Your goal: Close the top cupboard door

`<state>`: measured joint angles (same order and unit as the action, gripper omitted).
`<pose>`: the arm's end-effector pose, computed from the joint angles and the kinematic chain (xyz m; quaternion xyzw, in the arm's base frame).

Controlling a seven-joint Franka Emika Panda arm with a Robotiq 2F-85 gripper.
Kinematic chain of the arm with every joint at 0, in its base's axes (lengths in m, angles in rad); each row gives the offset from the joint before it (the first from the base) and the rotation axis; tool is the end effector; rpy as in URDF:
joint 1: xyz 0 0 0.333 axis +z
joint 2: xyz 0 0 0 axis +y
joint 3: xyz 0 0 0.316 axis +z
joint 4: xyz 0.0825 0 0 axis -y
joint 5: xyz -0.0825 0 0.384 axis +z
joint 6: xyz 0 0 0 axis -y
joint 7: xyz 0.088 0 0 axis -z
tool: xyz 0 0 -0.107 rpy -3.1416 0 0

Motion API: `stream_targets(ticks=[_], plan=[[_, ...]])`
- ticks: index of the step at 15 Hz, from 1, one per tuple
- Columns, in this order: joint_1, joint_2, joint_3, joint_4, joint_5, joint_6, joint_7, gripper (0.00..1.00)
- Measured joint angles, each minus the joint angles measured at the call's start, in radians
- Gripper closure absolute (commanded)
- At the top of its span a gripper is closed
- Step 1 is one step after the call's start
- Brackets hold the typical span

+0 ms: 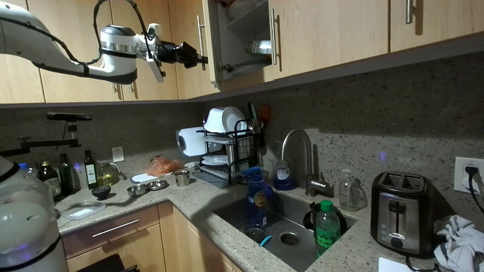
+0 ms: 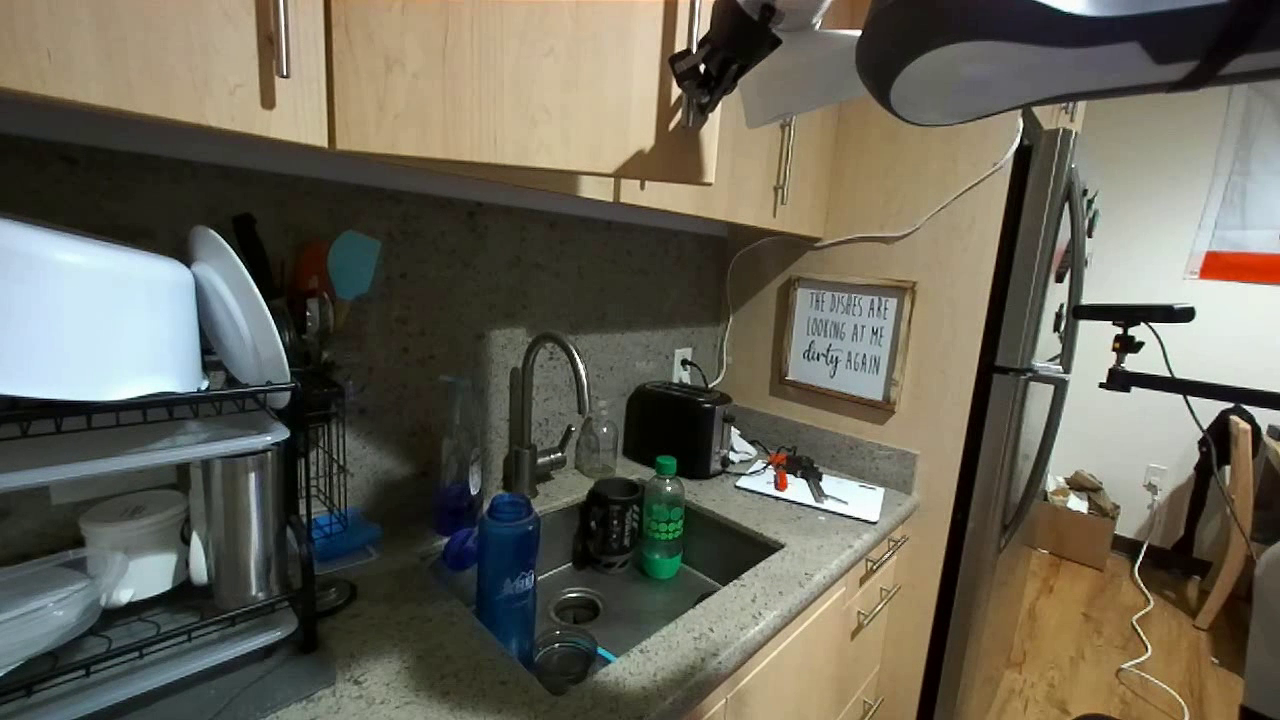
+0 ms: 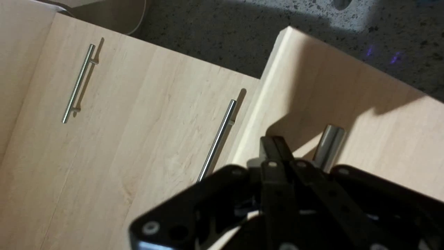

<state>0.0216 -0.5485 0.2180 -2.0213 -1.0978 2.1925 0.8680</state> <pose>0.4066 0.1027 0.7587 0.7788 -0.1035 0.5279 0.3226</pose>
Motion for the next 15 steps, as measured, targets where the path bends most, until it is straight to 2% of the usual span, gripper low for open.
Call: stream_targets(ticks=[6, 15], plan=[[0.000, 0.041, -0.036, 0.039, 0.000, 0.000, 0.000, 0.96], [0.001, 0.054, -0.039, 0.058, 0.000, 0.000, 0.000, 0.95]])
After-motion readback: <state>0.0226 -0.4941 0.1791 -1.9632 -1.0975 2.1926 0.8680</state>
